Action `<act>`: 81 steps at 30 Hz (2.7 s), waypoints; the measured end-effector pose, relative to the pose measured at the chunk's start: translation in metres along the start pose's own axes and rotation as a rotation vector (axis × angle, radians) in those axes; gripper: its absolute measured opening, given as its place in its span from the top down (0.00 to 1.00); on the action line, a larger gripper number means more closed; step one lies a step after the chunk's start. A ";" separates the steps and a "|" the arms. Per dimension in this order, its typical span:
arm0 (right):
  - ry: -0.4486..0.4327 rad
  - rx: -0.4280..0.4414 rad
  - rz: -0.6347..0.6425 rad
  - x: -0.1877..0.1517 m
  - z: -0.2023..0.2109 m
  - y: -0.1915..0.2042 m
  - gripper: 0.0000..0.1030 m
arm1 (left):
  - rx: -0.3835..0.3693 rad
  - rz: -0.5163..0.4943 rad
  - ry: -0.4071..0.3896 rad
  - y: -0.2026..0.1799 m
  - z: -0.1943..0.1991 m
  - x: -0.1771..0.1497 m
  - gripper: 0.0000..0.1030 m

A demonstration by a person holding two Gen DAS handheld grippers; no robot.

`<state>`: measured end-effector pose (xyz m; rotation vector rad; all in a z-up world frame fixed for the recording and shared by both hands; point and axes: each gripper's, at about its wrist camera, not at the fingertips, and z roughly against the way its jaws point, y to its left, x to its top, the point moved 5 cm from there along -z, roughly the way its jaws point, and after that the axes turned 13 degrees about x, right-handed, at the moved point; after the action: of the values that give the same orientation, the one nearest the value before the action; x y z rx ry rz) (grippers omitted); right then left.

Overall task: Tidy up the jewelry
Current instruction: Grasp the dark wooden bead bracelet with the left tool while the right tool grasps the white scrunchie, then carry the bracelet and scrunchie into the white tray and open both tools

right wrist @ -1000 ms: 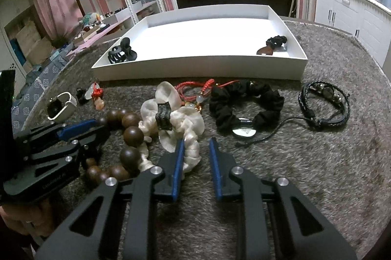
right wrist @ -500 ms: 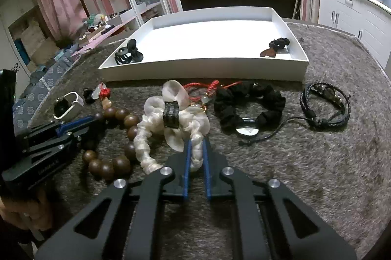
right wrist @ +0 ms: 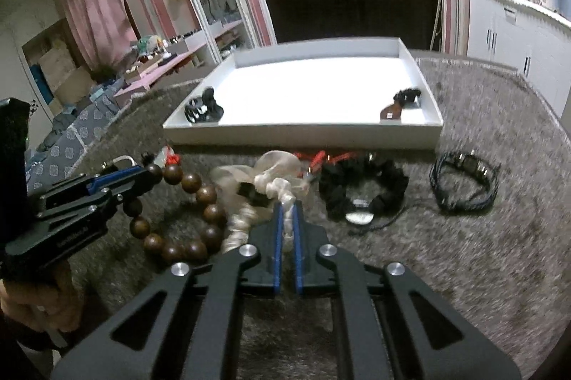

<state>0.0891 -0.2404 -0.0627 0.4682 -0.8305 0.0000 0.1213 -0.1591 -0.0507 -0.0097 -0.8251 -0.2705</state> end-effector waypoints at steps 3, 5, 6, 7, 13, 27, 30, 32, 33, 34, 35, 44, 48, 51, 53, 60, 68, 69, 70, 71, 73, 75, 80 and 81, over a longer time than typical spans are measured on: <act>-0.039 -0.004 0.016 0.015 0.010 0.003 0.96 | -0.009 0.004 -0.022 0.001 0.008 0.012 0.83; -0.066 -0.008 0.027 0.028 0.016 0.004 0.96 | -0.010 0.010 -0.051 0.002 0.014 0.026 0.83; -0.075 -0.010 0.031 0.033 0.018 0.004 0.96 | -0.011 0.013 -0.063 0.002 0.016 0.033 0.83; -0.086 -0.011 0.035 0.039 0.021 0.004 0.96 | -0.012 0.017 -0.075 0.003 0.018 0.041 0.83; -0.146 -0.011 0.030 0.076 0.026 0.000 0.96 | -0.011 0.050 -0.118 0.009 0.019 0.074 0.83; -0.152 -0.008 -0.004 0.117 -0.010 -0.029 0.96 | -0.032 0.069 -0.121 -0.009 -0.022 0.121 0.83; -0.151 -0.009 -0.010 0.123 -0.018 -0.033 0.96 | -0.041 0.087 -0.115 -0.012 -0.032 0.126 0.83; -0.147 -0.008 -0.019 0.124 -0.024 -0.038 0.96 | -0.044 0.084 -0.116 -0.017 -0.038 0.128 0.83; -0.145 -0.006 -0.023 0.124 -0.027 -0.040 0.96 | -0.041 0.078 -0.115 -0.020 -0.041 0.128 0.83; -0.143 -0.003 -0.028 0.124 -0.030 -0.042 0.96 | -0.040 0.074 -0.112 -0.022 -0.045 0.128 0.83; -0.144 0.004 -0.039 0.123 -0.033 -0.046 0.96 | -0.038 0.069 -0.107 -0.024 -0.049 0.128 0.83; -0.093 -0.008 -0.076 0.108 -0.059 -0.064 0.95 | -0.004 0.082 -0.049 -0.019 -0.088 0.120 0.83; -0.045 -0.021 -0.092 0.100 -0.074 -0.071 0.95 | 0.040 0.086 -0.008 -0.006 -0.106 0.113 0.83; -0.020 -0.032 -0.095 0.096 -0.080 -0.075 0.95 | 0.045 0.092 0.019 -0.003 -0.114 0.106 0.83; -0.009 -0.037 -0.096 0.095 -0.083 -0.077 0.95 | 0.045 0.087 0.036 -0.004 -0.120 0.102 0.83; 0.007 -0.047 -0.093 0.091 -0.089 -0.079 0.95 | 0.022 0.050 0.064 -0.021 -0.131 0.089 0.83; 0.010 -0.126 -0.069 0.089 -0.089 -0.085 0.94 | 0.030 0.053 0.071 -0.022 -0.134 0.086 0.83; 0.010 -0.126 -0.072 0.089 -0.089 -0.086 0.93 | 0.030 0.053 0.071 -0.022 -0.134 0.087 0.83; 0.010 -0.129 -0.070 0.089 -0.088 -0.087 0.93 | 0.029 0.052 0.071 -0.022 -0.134 0.087 0.83; 0.010 -0.131 -0.069 0.089 -0.088 -0.087 0.92 | 0.030 0.052 0.071 -0.022 -0.134 0.087 0.83; 0.009 -0.135 -0.068 0.089 -0.088 -0.087 0.92 | 0.031 0.052 0.073 -0.022 -0.134 0.087 0.83; 0.009 -0.145 -0.063 0.090 -0.088 -0.088 0.92 | 0.034 0.049 0.074 -0.022 -0.135 0.087 0.83; 0.020 -0.180 -0.055 0.089 -0.091 -0.088 0.90 | 0.004 0.077 0.077 -0.019 -0.135 0.089 0.72; 0.020 -0.180 -0.057 0.089 -0.091 -0.088 0.88 | -0.002 0.080 0.070 -0.018 -0.133 0.090 0.70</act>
<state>0.2306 -0.2992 -0.0877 0.3215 -0.7891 -0.1219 0.2715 -0.2130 -0.0771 -0.0349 -0.7531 -0.1952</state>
